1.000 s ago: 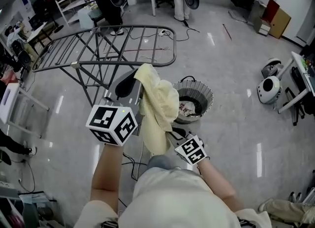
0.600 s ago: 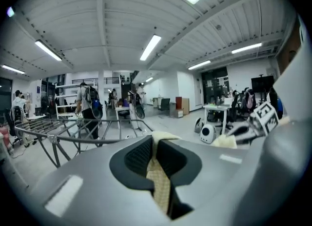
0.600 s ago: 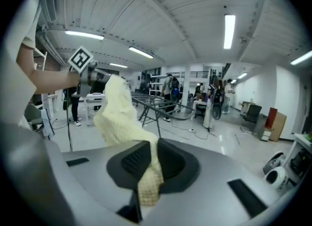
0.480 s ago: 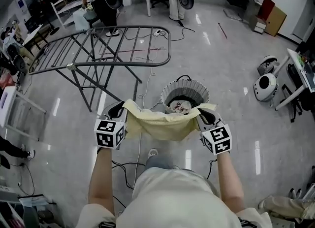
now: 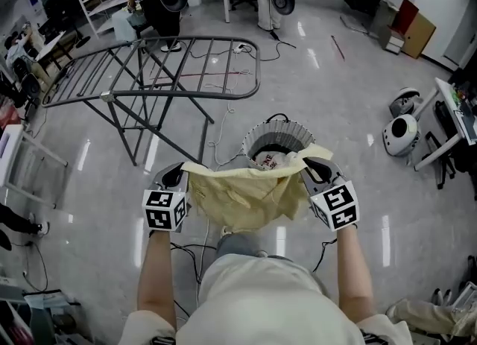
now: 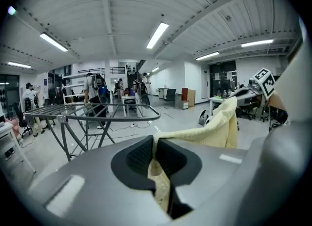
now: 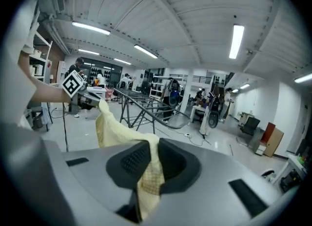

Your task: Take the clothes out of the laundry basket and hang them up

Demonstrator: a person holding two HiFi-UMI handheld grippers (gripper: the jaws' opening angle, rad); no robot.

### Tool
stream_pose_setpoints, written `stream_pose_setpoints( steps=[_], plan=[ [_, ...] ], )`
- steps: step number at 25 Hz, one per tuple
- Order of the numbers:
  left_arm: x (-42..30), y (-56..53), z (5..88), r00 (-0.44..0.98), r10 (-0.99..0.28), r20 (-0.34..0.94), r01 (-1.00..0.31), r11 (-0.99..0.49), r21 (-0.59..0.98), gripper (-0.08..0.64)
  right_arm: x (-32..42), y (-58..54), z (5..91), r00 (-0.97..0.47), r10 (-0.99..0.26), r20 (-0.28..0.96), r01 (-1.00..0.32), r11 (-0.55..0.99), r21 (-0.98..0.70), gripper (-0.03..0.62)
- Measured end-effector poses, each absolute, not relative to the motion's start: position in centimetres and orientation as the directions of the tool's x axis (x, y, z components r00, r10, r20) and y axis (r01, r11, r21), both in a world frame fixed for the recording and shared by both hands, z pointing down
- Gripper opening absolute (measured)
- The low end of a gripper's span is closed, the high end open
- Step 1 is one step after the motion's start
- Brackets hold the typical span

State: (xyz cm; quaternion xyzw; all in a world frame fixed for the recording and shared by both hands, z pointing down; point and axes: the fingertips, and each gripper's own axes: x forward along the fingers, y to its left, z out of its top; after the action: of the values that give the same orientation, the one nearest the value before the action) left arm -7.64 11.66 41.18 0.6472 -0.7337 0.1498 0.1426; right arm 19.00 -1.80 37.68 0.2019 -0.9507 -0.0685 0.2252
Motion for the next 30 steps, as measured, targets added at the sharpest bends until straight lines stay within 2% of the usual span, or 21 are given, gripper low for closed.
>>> stream_pose_setpoints(
  steps=[6,10,14,23,30],
  plan=[
    [-10.0,10.1,37.3,-0.187,-0.936,0.298,-0.982,0.187,-0.028,0.021,18.3,-0.7,39.4,-0.82,-0.324,0.472,-0.273,0.946,0.175,0.06],
    [-11.1,8.9,34.5,-0.174,-0.955,0.241,-0.985,0.17,-0.038,0.021,16.8,-0.7,39.7,-0.822,-0.307,0.48,-0.277,0.951,0.134,0.024],
    [-13.7,7.7,32.5,-0.188,-0.957,0.223,-0.981,0.173,-0.085,0.021,13.7,-1.6,39.7,-0.815,-0.297,0.497,-0.261,0.955,0.142,0.021],
    [-25.9,6.1,30.3,-0.254,-0.939,0.233,-0.961,0.218,-0.168,0.021,2.7,-5.7,35.5,-0.829,-0.364,0.423,-0.3,0.93,0.213,0.019],
    [-34.5,3.0,26.0,-0.251,-0.954,0.164,-0.95,0.21,-0.231,0.021,-5.8,-9.7,30.2,-0.824,-0.455,0.337,-0.378,0.885,0.271,0.02]
  ],
)
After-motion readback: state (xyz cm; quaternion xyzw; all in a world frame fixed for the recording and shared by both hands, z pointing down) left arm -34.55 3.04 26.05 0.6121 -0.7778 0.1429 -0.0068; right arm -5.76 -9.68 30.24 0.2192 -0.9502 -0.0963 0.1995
